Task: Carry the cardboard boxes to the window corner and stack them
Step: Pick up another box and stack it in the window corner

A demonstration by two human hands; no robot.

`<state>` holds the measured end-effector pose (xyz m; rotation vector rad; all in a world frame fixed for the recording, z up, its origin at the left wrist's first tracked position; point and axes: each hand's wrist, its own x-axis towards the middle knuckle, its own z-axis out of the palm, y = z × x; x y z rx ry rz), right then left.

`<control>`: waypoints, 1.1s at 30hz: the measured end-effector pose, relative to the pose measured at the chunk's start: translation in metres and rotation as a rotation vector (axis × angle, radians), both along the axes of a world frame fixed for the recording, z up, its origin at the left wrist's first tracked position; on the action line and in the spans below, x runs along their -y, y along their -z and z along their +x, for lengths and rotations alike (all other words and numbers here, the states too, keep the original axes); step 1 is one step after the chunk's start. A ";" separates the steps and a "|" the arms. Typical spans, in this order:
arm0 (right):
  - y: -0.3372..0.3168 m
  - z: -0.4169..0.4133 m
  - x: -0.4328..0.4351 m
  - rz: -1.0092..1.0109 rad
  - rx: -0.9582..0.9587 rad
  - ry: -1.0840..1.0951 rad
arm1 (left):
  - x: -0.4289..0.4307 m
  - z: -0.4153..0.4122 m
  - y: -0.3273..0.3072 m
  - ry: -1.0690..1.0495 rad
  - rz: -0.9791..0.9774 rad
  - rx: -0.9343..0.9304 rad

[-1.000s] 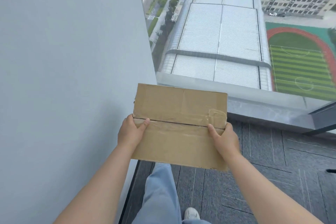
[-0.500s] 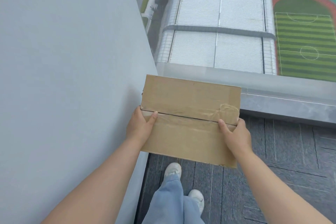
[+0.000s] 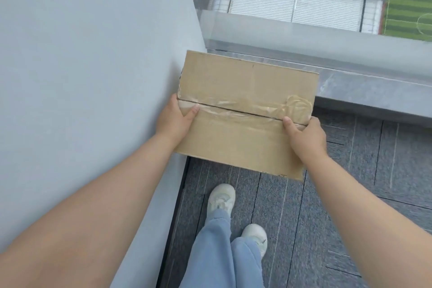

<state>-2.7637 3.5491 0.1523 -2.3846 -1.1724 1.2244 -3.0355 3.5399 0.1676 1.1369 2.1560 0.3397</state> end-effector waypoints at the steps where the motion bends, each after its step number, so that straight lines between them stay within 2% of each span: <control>1: 0.008 -0.001 -0.004 -0.002 0.007 -0.002 | -0.004 -0.001 0.008 0.009 -0.004 0.003; 8: 0.062 0.002 -0.022 -0.028 0.051 -0.001 | -0.025 0.000 0.065 0.048 -0.043 0.009; 15: 0.087 0.002 -0.021 -0.041 0.025 -0.020 | -0.035 -0.001 0.097 0.083 -0.054 0.042; 20: 0.094 0.002 -0.021 0.031 0.004 -0.011 | -0.036 -0.004 0.107 0.088 -0.022 0.041; 23: 0.093 0.006 -0.009 0.041 -0.061 -0.007 | -0.025 -0.007 0.108 0.049 -0.018 0.050; 26: 0.096 0.013 0.014 -0.039 -0.096 -0.027 | -0.003 -0.010 0.108 -0.057 -0.056 0.020; 28: 0.098 0.013 0.030 -0.082 -0.132 -0.040 | 0.017 -0.011 0.110 -0.054 -0.063 0.009; 33: 0.097 0.008 0.045 -0.054 -0.176 -0.060 | 0.044 -0.008 0.113 -0.076 -0.035 0.130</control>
